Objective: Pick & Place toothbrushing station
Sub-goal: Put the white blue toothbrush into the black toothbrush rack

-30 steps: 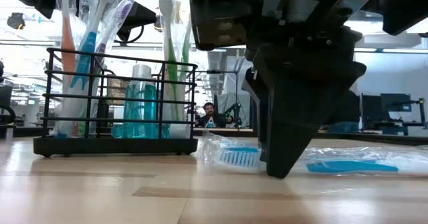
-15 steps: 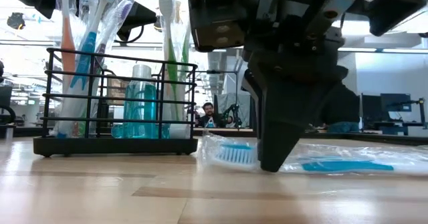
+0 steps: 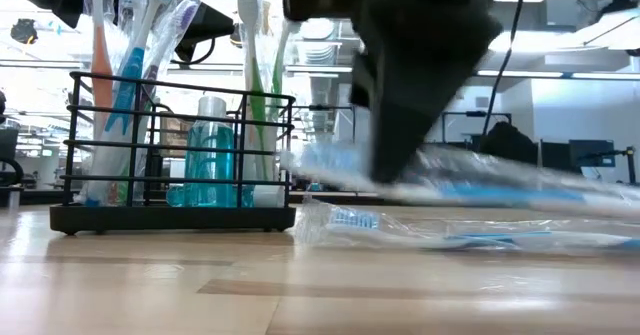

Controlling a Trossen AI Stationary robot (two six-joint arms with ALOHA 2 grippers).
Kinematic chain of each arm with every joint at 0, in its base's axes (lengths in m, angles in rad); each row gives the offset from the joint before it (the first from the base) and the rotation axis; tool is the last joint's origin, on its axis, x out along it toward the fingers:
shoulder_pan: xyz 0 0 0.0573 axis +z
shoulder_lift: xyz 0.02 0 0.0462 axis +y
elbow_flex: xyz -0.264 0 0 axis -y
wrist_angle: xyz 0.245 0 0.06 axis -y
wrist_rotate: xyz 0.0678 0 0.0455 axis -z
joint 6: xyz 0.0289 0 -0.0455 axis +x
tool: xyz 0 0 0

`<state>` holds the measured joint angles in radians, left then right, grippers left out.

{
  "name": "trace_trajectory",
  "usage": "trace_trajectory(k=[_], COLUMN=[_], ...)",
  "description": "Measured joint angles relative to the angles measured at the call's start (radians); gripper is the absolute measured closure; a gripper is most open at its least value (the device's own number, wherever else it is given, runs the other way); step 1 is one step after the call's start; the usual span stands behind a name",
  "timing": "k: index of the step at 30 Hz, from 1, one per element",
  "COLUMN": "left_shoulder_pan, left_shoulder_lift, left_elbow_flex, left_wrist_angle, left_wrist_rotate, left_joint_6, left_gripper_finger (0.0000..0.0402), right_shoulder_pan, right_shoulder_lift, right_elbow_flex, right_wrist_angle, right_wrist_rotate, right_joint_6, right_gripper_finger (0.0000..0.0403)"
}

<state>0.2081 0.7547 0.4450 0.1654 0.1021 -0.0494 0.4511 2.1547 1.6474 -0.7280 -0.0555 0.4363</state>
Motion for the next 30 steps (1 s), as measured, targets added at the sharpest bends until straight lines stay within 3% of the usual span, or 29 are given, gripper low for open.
trace_trajectory(k=[9,19,26,30], left_shoulder_pan=[0.000,0.000,0.000,0.000], left_shoulder_lift=[0.000,0.000,0.000,0.000], left_elbow_flex=[0.000,0.000,0.000,0.000], left_wrist_angle=[-0.001,-0.001,-0.001,-0.003], left_wrist_rotate=[0.000,0.000,0.000,0.000], left_joint_6=[0.000,0.000,0.000,0.000], left_gripper_finger=[0.0349,0.0349,0.0349,0.0349], right_shoulder_pan=[-0.012,0.001,-0.026,-0.044], right_shoulder_lift=[-0.080,-0.217,-0.271,-0.295], right_elbow_flex=[0.000,0.000,0.001,0.000], right_wrist_angle=[-0.044,-0.171,-0.240,-0.336], right_wrist_rotate=[0.035,0.250,0.281,0.362], right_joint_6=[-0.055,-0.099,-0.156,-0.122], right_gripper_finger=[0.0402,0.0403,0.0403,0.0403])
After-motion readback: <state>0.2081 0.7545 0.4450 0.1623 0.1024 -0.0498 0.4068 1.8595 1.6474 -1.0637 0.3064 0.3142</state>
